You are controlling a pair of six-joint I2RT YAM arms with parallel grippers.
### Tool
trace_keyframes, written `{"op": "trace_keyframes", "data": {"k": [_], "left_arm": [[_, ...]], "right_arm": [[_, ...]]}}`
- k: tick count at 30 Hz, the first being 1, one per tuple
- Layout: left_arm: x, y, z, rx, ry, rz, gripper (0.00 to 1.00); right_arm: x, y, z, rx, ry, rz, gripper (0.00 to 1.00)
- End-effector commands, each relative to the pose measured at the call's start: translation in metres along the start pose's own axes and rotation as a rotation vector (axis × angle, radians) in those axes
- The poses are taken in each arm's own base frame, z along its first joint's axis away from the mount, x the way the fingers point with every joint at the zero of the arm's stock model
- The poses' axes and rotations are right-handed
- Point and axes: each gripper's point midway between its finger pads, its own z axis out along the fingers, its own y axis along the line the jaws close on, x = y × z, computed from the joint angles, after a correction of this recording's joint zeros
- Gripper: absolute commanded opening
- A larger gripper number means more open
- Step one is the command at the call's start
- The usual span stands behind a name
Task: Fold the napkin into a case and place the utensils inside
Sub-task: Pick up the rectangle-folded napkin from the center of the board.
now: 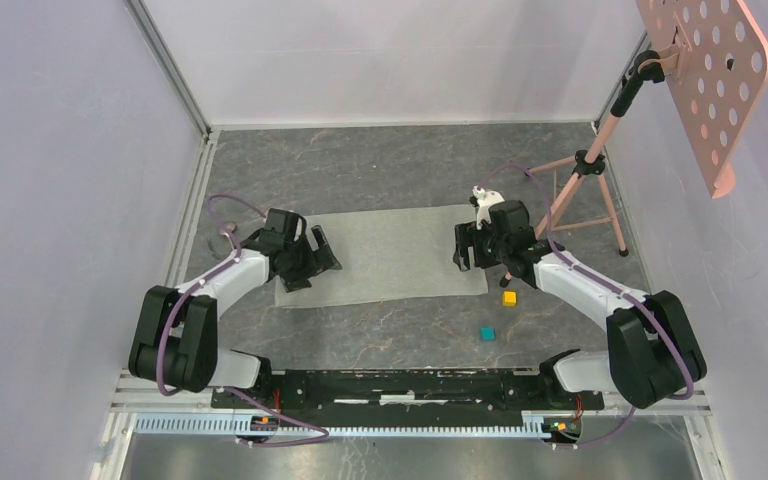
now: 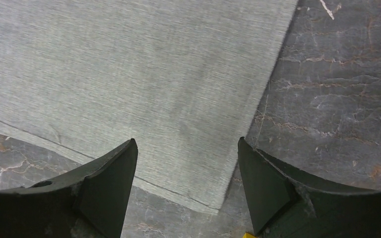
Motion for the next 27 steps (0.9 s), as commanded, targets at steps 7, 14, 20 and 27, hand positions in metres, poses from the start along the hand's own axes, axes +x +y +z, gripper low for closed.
{"op": "trace_keyframes", "data": {"k": [7, 14, 20, 27], "left_arm": [[-0.003, -0.015, -0.037, 0.052, 0.023, 0.02, 1.0], [-0.054, -0.07, -0.105, 0.195, -0.121, 0.227, 1.0], [-0.062, -0.109, -0.131, 0.338, -0.148, 0.389, 1.0], [-0.065, -0.093, -0.129, 0.287, -0.234, 0.467, 1.0]], "right_arm": [[0.0, -0.007, 0.001, 0.035, 0.018, -0.022, 0.8], [-0.009, -0.019, 0.012, 0.122, 0.207, -0.012, 0.79], [-0.015, -0.029, 0.027, 0.171, 0.378, -0.043, 0.72], [-0.019, -0.039, 0.041, 0.224, 0.481, -0.042, 0.64]]}}
